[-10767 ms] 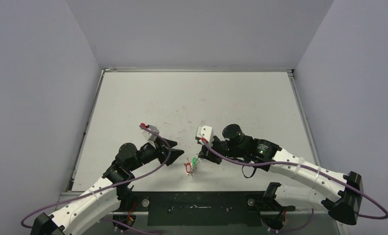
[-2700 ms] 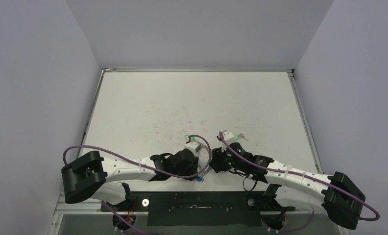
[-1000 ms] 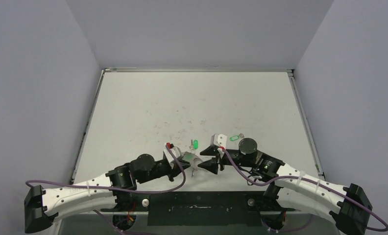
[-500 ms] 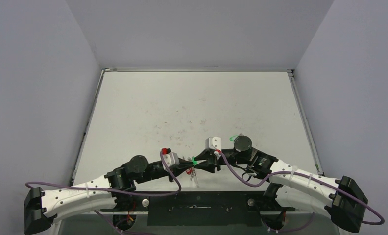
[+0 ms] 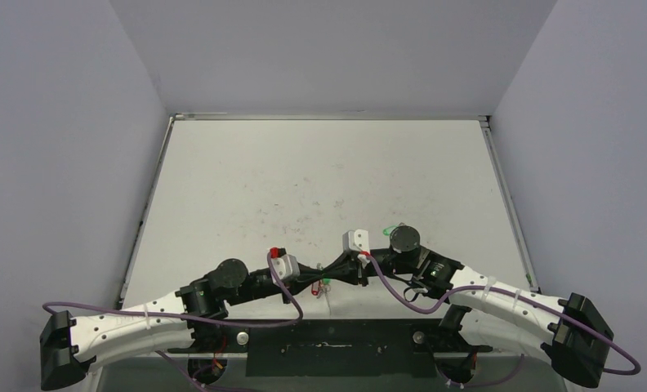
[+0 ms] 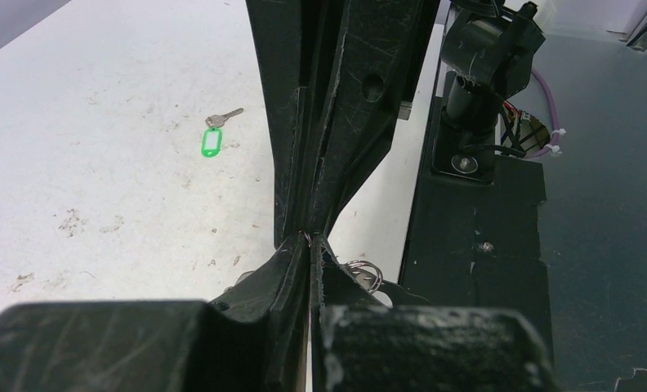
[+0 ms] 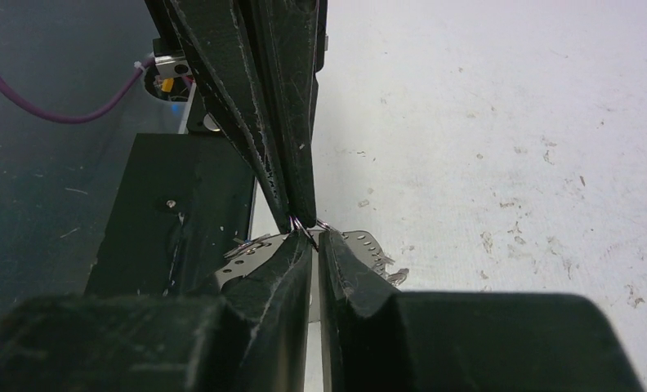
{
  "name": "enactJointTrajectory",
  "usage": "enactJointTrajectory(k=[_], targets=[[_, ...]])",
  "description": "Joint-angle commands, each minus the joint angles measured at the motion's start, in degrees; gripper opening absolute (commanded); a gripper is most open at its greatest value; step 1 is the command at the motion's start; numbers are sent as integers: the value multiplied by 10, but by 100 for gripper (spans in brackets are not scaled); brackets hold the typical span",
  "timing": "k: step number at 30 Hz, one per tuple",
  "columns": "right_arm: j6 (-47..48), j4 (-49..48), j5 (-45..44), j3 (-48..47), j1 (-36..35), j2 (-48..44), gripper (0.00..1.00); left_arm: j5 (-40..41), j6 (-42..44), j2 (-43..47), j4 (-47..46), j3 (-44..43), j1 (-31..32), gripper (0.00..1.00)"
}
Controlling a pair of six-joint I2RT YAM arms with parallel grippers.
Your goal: Put the keys on the keyring
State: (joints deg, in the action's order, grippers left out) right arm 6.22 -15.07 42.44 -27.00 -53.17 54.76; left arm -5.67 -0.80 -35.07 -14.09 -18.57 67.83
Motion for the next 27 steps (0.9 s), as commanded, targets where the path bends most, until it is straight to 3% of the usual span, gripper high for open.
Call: enactJointTrajectory(k=[1, 3, 8, 10, 12, 15, 20, 27], targets=[[2, -54, 30, -24, 4, 0, 7, -11, 5, 0, -56, -3, 3, 0], [4, -48, 30, -25, 4, -3, 0, -10, 5, 0, -53, -4, 3, 0], [6, -28, 22, -27, 4, -5, 0, -9, 5, 9, -49, -6, 3, 0], [2, -23, 15, -28, 5, -6, 0, -6, 5, 16, -48, -8, 2, 11], [1, -14, 3, -31, 5, -8, 0, 0, 5, 25, -46, -10, 2, 31], [-3, -6, -21, -34, 5, -10, 0, 20, -2, 41, -42, -14, 3, 45], [-14, 7, -55, -41, 7, -11, 0, 65, -27, 72, -24, -15, 3, 56], [-35, 7, -58, -50, 30, 1, 0, 128, -63, 121, 35, -7, 3, 60]])
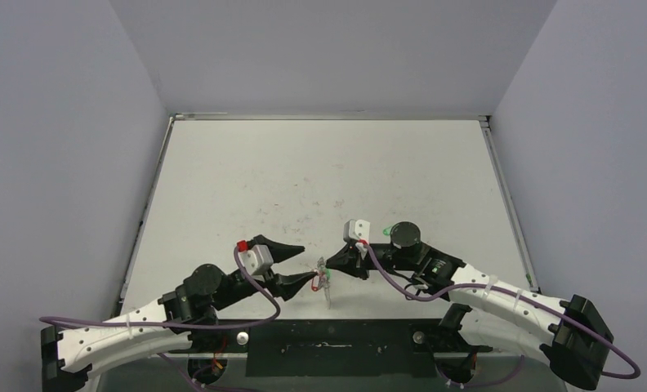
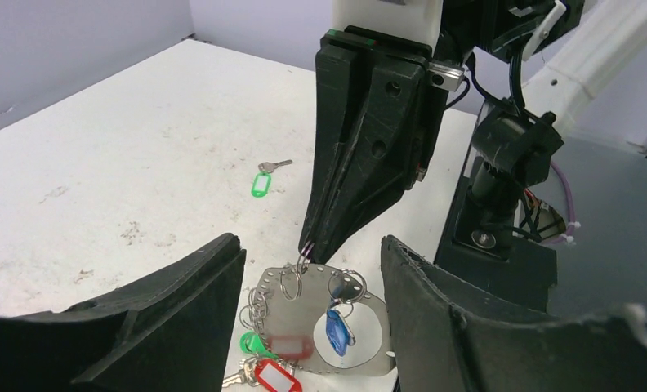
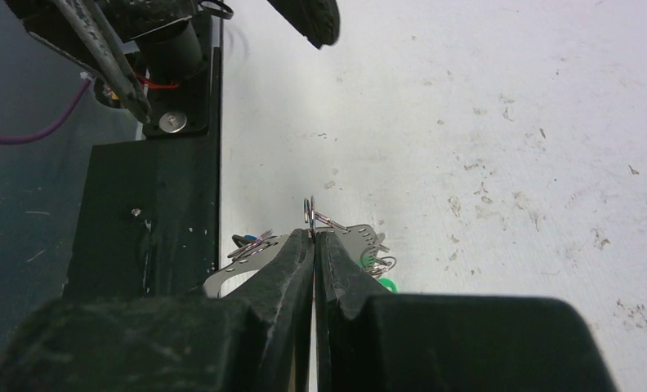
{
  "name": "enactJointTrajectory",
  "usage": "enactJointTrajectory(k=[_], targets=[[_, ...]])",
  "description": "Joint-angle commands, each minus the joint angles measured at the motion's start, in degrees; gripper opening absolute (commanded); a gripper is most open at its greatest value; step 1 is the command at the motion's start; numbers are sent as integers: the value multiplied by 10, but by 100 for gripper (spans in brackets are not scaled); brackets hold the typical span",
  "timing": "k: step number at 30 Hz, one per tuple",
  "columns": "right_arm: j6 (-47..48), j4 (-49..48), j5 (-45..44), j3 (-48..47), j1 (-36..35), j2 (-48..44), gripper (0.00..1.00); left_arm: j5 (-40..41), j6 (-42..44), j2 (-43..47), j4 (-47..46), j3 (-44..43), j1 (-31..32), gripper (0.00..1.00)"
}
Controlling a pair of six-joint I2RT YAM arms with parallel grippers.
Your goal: Put the keys on the keyring
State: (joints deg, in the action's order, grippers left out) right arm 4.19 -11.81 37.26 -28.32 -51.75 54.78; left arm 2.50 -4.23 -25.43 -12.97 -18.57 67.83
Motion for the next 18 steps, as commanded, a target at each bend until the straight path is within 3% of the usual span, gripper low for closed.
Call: enactJointTrajectory(k=[1, 10, 18], targets=[[-18, -25, -5, -39, 21, 2, 0, 51, -34, 31, 30, -4, 3, 60], [-73, -28, -21, -63, 110, 9, 0, 77, -67, 49, 49, 26, 3, 61], [-111, -31, -23, -75, 228, -6, 0, 76, -117, -70, -69, 65, 2, 62]])
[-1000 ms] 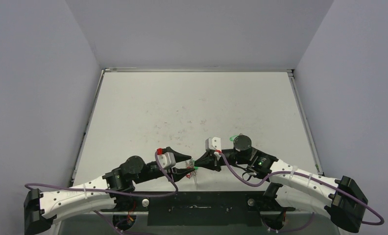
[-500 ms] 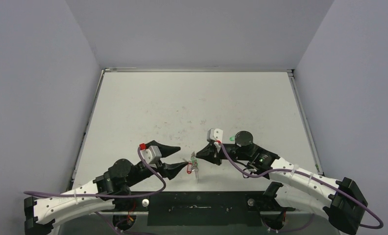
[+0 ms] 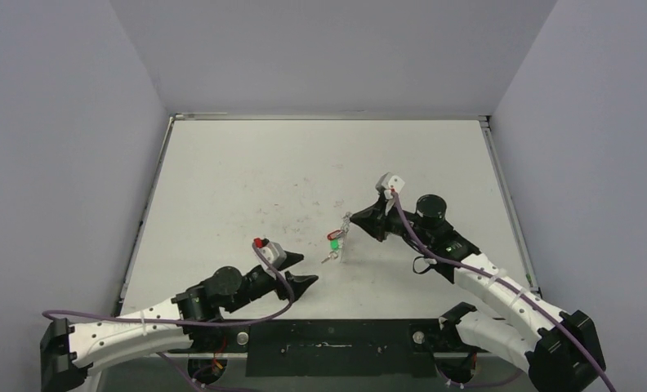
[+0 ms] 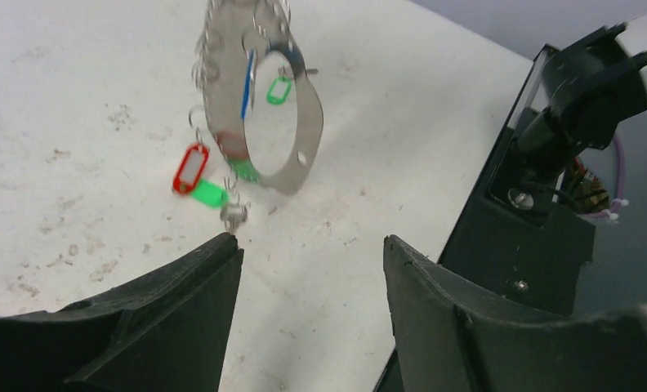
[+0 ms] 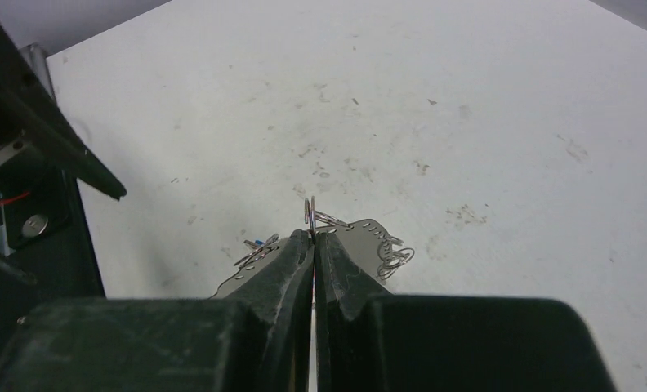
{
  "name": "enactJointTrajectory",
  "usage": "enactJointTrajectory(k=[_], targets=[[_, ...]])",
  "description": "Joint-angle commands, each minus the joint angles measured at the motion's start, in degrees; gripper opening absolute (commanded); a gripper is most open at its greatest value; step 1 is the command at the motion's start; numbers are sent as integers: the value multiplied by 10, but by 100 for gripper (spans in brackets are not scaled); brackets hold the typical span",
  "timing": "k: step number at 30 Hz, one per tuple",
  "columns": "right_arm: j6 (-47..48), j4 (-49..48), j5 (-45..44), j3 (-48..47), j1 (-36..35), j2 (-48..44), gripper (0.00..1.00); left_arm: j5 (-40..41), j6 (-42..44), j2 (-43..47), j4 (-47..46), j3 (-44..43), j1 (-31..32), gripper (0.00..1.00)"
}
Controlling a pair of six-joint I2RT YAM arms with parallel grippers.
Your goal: Put the keys on the keyring
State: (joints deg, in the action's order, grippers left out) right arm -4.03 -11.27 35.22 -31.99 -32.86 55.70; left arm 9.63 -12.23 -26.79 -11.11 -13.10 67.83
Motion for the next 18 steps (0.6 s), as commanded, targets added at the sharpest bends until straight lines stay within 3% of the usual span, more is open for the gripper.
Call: enactJointTrajectory(k=[1, 7, 18], targets=[[-34, -34, 0, -42, 53, -14, 0, 5, -42, -80, -115, 12, 2, 62], [-78, -45, 18, -59, 130, 5, 0, -1, -42, -241, -186, -25, 2, 65], [-106, -39, 13, -98, 187, 45, 0, -76, -17, -559, -162, -229, -23, 69]])
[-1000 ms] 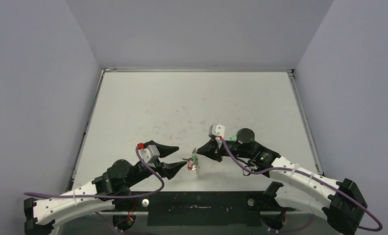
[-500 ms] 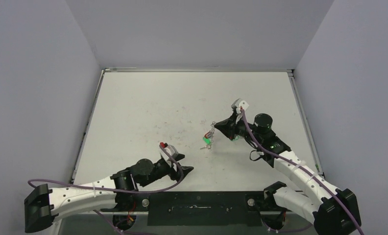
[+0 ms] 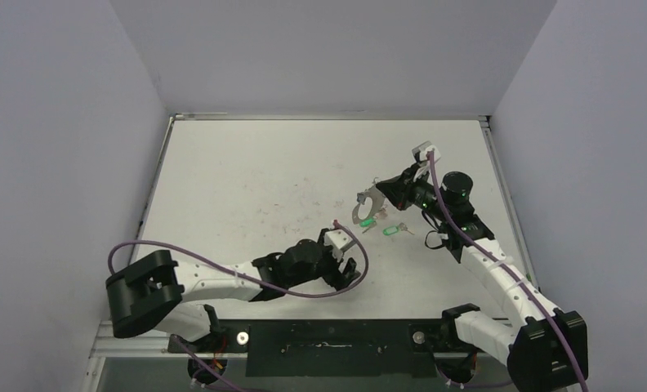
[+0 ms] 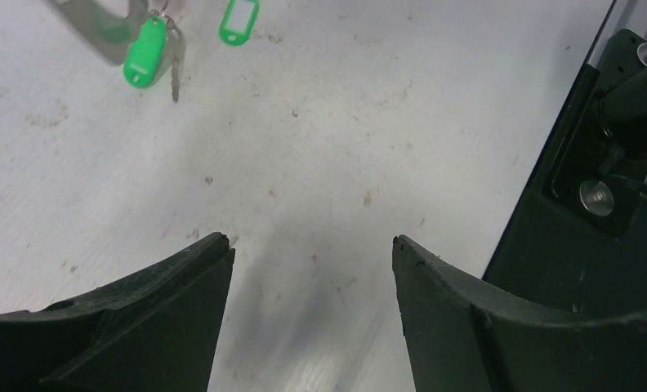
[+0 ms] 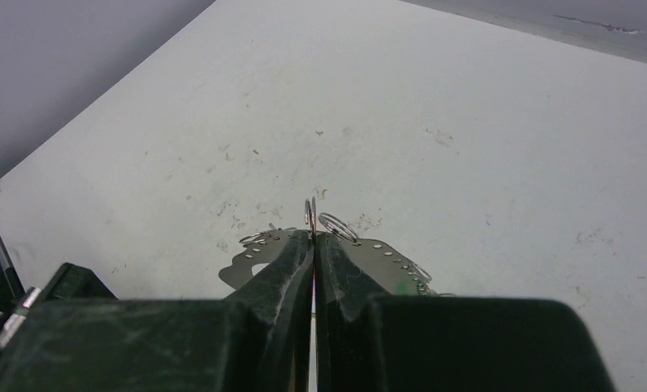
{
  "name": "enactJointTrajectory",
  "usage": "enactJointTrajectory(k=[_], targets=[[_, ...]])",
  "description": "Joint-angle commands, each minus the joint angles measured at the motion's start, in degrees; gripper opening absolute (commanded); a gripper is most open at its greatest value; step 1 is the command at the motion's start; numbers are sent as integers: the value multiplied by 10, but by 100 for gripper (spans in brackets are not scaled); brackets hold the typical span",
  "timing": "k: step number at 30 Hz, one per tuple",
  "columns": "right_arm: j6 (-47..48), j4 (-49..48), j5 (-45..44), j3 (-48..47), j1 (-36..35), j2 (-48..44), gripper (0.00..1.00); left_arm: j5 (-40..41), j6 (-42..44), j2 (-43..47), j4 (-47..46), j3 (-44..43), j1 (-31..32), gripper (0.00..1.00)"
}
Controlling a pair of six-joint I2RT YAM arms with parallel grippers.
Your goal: Put the keys on the keyring
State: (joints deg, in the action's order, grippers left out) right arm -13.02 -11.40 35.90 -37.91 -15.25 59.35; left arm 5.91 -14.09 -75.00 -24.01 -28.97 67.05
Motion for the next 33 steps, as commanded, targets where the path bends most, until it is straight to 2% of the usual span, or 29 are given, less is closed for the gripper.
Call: enactJointTrajectory(k=[1, 7, 9, 17, 20, 28, 33], targets=[[-18, -39, 5, -43, 14, 14, 0, -42, -9, -102, -37, -87, -22, 69], [-17, -28, -9, -66, 35, 43, 0, -102, -91, -225, -5, -201, -83, 70], [-15, -26, -23, -73, 39, 52, 0, -97, -98, -253, -18, -221, -89, 70], [-7, -23, -77, -114, 57, 97, 0, -95, -47, -343, -229, -214, -89, 70], [2, -17, -85, -141, 59, 113, 0, -83, -35, -372, -274, -227, -90, 70], [26, 8, -86, -168, 65, 125, 0, -85, -3, -417, -226, -312, -90, 71], [39, 20, -89, -170, 67, 125, 0, -79, 25, -441, -109, -392, -95, 72]])
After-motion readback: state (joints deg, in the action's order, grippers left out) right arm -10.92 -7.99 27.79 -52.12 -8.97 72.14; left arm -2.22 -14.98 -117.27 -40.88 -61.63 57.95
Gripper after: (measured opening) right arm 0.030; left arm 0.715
